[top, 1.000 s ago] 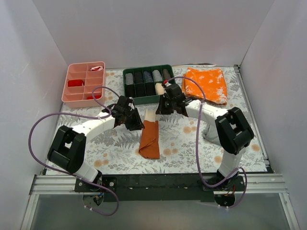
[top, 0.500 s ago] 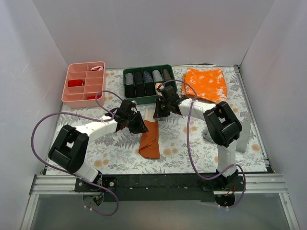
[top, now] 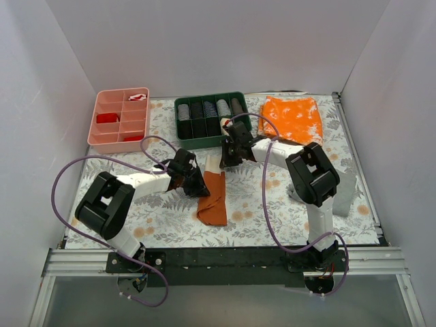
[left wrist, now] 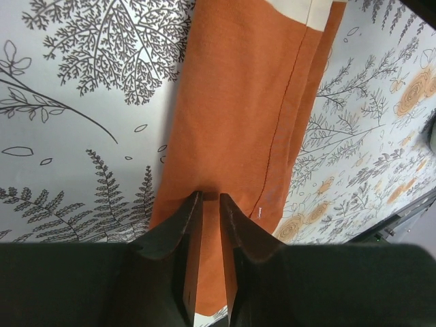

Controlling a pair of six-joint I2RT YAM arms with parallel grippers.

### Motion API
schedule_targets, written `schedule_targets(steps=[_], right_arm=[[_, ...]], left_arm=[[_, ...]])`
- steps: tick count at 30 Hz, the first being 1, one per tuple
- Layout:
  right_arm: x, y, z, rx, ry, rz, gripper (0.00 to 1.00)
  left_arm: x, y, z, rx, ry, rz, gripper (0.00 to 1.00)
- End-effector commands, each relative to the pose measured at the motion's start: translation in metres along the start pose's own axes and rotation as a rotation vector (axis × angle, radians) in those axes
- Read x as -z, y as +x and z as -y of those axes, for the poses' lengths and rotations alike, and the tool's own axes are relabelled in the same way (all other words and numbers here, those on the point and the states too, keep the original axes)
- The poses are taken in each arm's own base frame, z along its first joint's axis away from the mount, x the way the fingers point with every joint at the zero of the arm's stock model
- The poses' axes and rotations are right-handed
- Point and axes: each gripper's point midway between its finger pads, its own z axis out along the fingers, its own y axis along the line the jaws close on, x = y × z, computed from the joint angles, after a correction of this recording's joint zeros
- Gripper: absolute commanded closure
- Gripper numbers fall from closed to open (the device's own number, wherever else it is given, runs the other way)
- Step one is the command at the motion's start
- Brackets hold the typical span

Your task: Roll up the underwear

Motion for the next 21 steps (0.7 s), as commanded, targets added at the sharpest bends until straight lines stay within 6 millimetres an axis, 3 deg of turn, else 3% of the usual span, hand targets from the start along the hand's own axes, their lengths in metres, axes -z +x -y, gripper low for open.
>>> schedule_targets(steps=[1, 5, 9, 16, 18, 21], right_arm=[[0.0, -0.005, 0.005, 0.011, 0.025, 0.001, 0.99], [0.005, -0.009, 0.002, 0.019, 0.016, 0.016, 0.99], [0.021, -0.03, -0.016, 0.052, -0.049, 0.099, 0.99], [0.041, -0.054, -0.046, 0.074, -0.144, 0.167, 0.99], [0.039, -0.055, -0.054, 0.08, -0.166, 0.164, 0.99], [0.028, -0.048, -0.06, 0.081, -0.185, 0.13, 0.99]], left_arm=[[-0.008, 0.008, -0.015, 0.004, -0.057, -0.003, 0.84], [-0.005, 0.005, -0.01, 0.0, -0.045, 0.012, 0.84], [0.006, -0.003, 0.006, -0.019, -0.009, 0.038, 0.83], [0.046, -0.031, 0.039, -0.048, 0.046, 0.154, 0.76], [0.054, -0.038, 0.036, -0.047, 0.021, 0.203, 0.73], [0.051, -0.038, 0.014, -0.032, -0.064, 0.227, 0.73]])
